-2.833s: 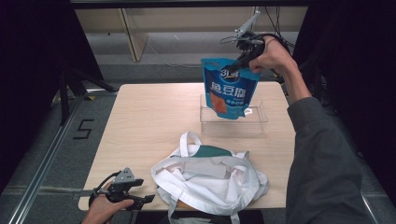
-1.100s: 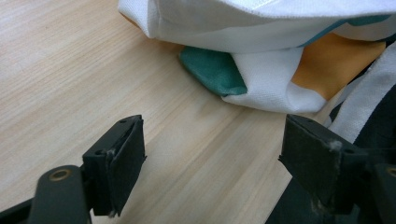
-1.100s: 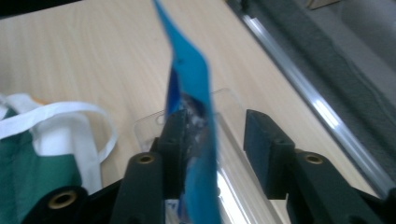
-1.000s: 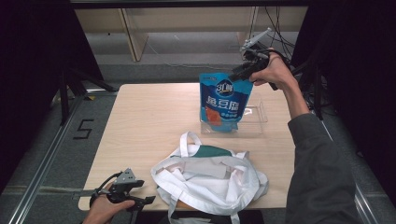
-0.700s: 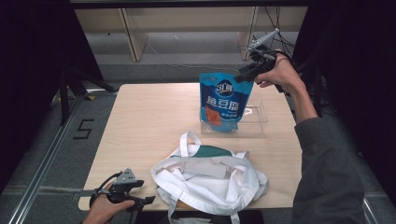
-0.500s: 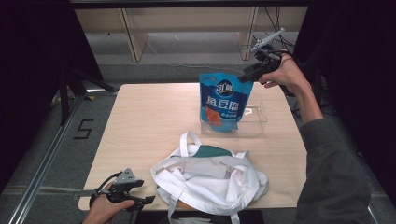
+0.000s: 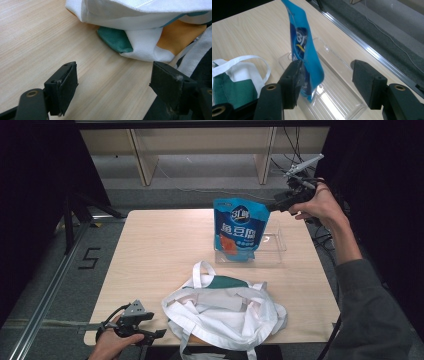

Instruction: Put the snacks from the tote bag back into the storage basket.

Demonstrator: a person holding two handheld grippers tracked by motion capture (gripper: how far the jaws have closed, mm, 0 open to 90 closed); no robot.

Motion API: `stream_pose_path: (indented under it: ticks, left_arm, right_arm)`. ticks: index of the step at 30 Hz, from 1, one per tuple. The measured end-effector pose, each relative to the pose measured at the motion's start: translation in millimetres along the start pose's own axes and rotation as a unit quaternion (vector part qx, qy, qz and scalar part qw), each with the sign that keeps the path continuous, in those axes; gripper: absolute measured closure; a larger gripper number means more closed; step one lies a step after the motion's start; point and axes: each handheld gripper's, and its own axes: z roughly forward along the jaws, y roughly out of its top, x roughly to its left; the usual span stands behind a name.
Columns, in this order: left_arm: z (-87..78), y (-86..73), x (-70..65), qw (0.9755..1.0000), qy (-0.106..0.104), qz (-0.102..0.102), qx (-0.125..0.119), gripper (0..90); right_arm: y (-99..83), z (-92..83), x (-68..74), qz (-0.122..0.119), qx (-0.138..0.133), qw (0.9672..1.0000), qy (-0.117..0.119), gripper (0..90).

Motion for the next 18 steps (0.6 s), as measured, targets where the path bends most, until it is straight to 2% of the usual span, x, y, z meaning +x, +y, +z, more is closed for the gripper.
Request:
stream_pose_path:
  ticks: [2, 3, 4, 5, 6, 8, 9, 10, 12, 13, 15, 16, 17, 18]
  left_arm:
    - [0.4, 0.5, 0.9, 1.0000, 0.000, 0.008, -0.004, 21.0]
    - [1.0, 1.3, -0.5, 1.0000, 0.001, -0.001, -0.008, 21.0]
    - [0.1, 2.2, 0.5, 1.0000, 0.001, 0.009, -0.002, 21.0]
    - [1.2, 2.9, -1.1, 1.0000, -0.002, -0.004, -0.006, 21.0]
    - [2.1, 3.6, -2.0, 0.9999, -0.004, -0.010, -0.011, 21.0]
    - [2.7, 4.0, -1.9, 0.9999, -0.005, -0.011, -0.012, 21.0]
    - [1.8, 3.8, -0.4, 1.0000, -0.005, -0.003, -0.004, 21.0]
    - [2.8, 3.6, -1.1, 0.9999, -0.003, -0.007, -0.013, 21.0]
    - [2.4, 3.5, -1.0, 0.9999, -0.002, -0.008, -0.014, 21.0]
    - [1.8, 3.6, -1.0, 0.9999, -0.003, -0.007, -0.013, 21.0]
    - [1.7, 3.6, -1.3, 0.9999, -0.003, -0.008, -0.014, 21.0]
    - [1.6, 3.7, -1.3, 0.9999, -0.002, -0.008, -0.014, 21.0]
    - [1.6, 3.7, -1.3, 0.9999, -0.003, -0.007, -0.014, 21.0]
    - [1.7, 3.5, -1.2, 0.9999, -0.002, -0.007, -0.013, 21.0]
  right_arm:
    - [-5.8, -5.0, 1.0, 0.010, 0.002, 0.9999, -0.005, 41.4]
    - [-9.4, -6.2, 1.4, 0.008, -0.003, 0.9999, -0.011, 40.3]
    - [-12.7, -8.6, 1.2, 0.009, -0.006, 0.9999, -0.011, 40.2]
    - [-16.0, -11.5, 1.5, 0.017, -0.003, 0.9998, -0.009, 39.9]
    - [-20.1, -12.3, 2.1, 0.022, -0.012, 0.9996, -0.014, 39.5]
    - [-27.5, -16.1, 1.7, 0.021, -0.017, 0.9995, -0.016, 39.4]
    - [-31.0, -19.4, 1.8, 0.022, -0.008, 0.9997, -0.011, 39.2]
    - [-35.3, -19.9, 3.0, 0.027, -0.016, 0.9995, -0.012, 39.1]
    - [-43.8, -23.5, 4.9, 0.033, -0.012, 0.9992, -0.020, 38.7]
    - [-46.5, -24.0, 4.9, 0.029, -0.011, 0.9994, -0.018, 38.6]
    - [-53.4, -26.8, 8.2, 0.035, -0.002, 0.9992, -0.017, 38.6]
    - [-56.2, -24.8, 9.4, 0.033, -0.014, 0.9992, -0.020, 38.5]
    - [-58.1, -26.0, 11.8, 0.035, -0.005, 0.9992, -0.015, 38.3]
    - [-60.7, -25.1, 14.7, 0.033, -0.009, 0.9992, -0.019, 38.1]
